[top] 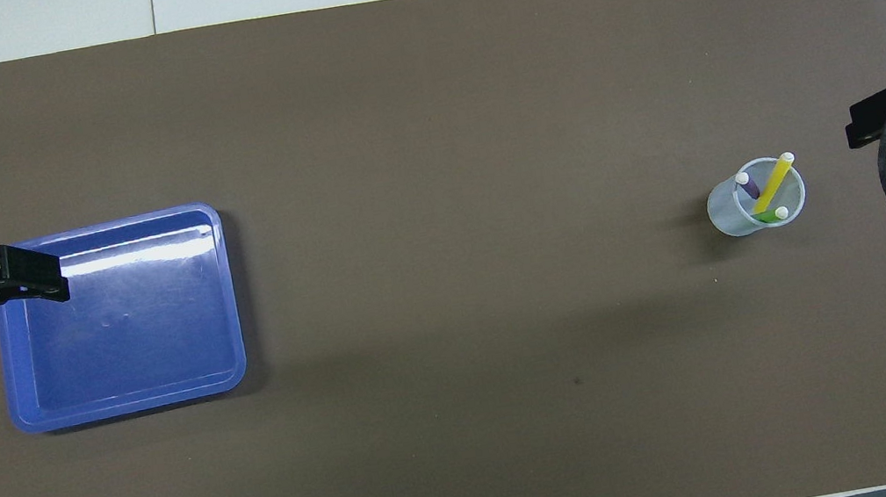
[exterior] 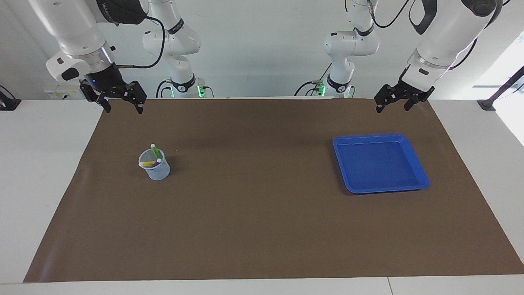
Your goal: Right arm passes pens to left for tray arrangement
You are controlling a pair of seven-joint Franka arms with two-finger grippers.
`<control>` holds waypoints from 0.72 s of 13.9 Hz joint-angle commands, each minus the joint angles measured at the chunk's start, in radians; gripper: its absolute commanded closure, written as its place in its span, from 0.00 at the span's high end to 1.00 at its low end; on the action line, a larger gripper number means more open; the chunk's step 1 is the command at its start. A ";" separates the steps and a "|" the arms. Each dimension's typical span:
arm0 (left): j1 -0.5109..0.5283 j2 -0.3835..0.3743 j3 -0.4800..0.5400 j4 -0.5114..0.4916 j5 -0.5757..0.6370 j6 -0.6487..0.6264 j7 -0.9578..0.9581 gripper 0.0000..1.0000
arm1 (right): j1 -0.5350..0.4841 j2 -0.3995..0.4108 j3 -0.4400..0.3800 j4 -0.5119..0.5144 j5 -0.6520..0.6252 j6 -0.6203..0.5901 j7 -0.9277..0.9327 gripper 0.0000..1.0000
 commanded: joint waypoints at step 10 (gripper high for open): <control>-0.011 -0.015 0.013 0.010 -0.009 -0.011 -0.004 1.00 | -0.014 -0.060 0.000 -0.121 0.002 0.071 0.009 1.00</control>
